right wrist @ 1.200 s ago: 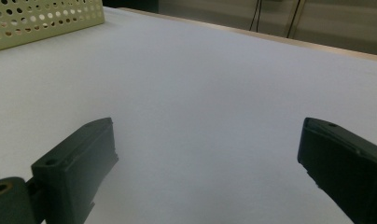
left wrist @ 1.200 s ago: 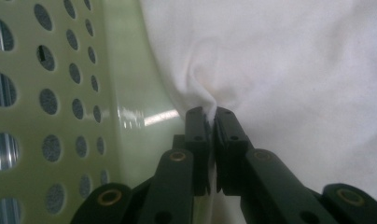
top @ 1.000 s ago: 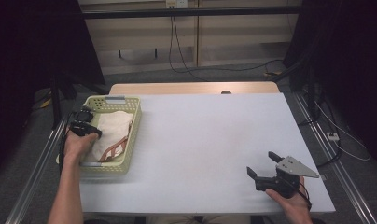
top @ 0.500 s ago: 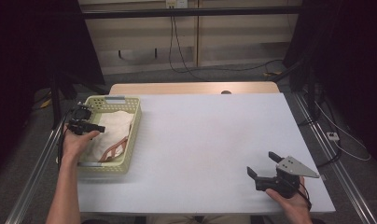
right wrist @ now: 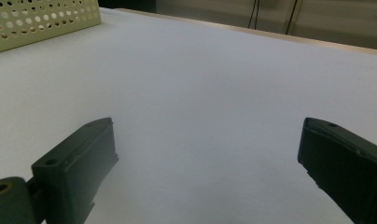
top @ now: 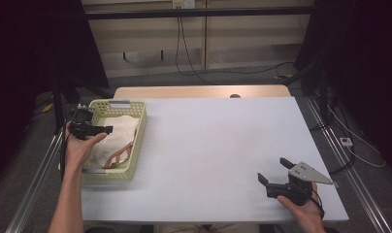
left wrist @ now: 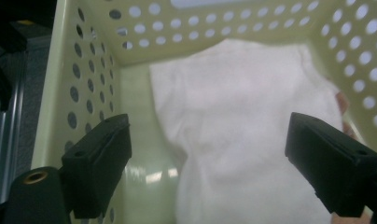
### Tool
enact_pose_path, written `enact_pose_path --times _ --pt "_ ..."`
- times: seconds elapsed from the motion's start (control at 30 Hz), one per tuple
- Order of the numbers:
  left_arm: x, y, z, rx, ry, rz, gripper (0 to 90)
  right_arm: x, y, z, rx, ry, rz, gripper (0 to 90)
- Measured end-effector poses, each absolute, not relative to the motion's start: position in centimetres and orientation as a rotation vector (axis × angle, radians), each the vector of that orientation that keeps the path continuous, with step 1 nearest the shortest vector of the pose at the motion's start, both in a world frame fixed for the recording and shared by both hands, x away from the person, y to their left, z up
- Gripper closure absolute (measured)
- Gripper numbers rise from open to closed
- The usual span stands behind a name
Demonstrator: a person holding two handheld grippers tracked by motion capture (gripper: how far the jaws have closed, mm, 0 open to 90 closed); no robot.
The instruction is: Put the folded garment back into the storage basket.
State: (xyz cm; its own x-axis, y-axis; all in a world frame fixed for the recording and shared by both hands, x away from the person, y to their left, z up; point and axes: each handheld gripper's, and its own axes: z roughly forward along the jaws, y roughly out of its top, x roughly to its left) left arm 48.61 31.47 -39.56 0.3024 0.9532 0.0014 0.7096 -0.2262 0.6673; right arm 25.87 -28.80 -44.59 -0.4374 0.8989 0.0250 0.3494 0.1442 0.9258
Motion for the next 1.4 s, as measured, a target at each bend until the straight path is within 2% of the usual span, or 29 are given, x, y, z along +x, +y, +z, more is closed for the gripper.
enact_pose_path --times 0.1,0.3,0.57,1.4 --pt "48.3 31.4 -39.2 1.998 1.442 0.590 7.0 25.9 -28.8 -44.6 1.189 1.869 1.280 4.1" --pt "47.1 31.9 -38.5 1.926 1.348 0.602 5.8 25.8 -28.7 -44.5 1.195 1.864 1.276 4.1" --pt "46.0 32.1 -37.8 1.877 1.325 0.675 6.2 25.7 -28.6 -44.5 1.189 1.866 1.268 4.2" --pt "42.1 33.3 -36.4 1.777 1.248 0.704 5.9 25.6 -28.5 -44.4 1.181 1.865 1.267 4.3"
